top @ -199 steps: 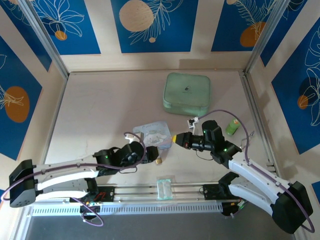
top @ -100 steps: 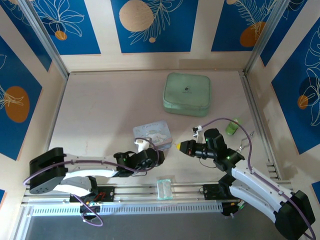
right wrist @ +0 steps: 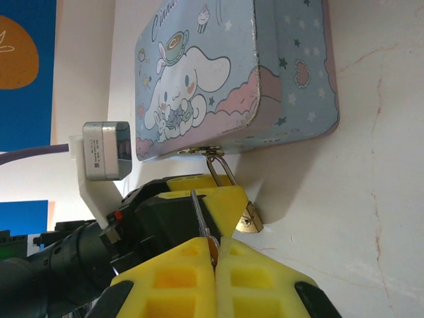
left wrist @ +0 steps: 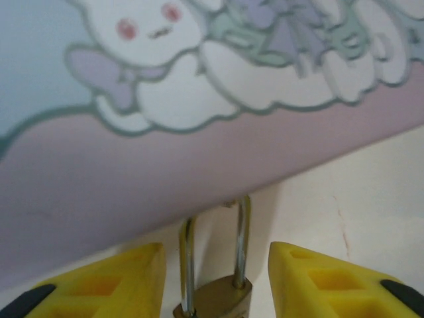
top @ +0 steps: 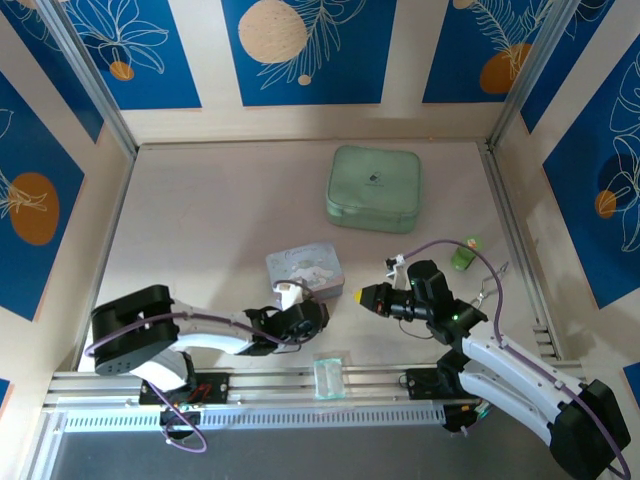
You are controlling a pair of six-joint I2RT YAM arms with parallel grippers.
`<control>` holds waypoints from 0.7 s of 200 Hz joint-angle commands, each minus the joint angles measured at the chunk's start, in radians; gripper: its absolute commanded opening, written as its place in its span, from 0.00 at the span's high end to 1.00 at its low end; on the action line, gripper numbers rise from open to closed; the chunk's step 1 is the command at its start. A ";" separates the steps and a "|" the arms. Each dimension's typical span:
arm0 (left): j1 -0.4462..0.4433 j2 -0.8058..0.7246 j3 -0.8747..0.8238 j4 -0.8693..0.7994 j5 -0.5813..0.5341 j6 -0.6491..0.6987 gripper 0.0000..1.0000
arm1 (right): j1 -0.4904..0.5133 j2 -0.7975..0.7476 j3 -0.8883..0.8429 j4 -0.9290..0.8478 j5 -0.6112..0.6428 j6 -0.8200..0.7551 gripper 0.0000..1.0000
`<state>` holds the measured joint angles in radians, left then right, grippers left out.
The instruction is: Unlock the padlock with the key
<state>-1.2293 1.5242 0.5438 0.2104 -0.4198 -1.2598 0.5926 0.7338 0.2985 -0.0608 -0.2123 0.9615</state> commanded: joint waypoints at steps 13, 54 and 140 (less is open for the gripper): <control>0.007 0.040 0.028 0.007 0.013 -0.019 0.67 | 0.003 -0.014 -0.018 0.025 0.001 0.017 1.00; 0.007 0.051 0.038 -0.033 0.002 -0.044 0.80 | 0.004 -0.014 -0.043 0.054 -0.002 0.041 1.00; 0.012 -0.017 0.035 -0.057 0.005 -0.162 0.90 | -0.034 0.137 -0.103 0.230 -0.134 0.321 1.00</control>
<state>-1.2259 1.5581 0.5827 0.1867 -0.4183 -1.3319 0.5892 0.7902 0.2325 0.0498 -0.2394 1.1152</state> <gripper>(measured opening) 0.131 0.044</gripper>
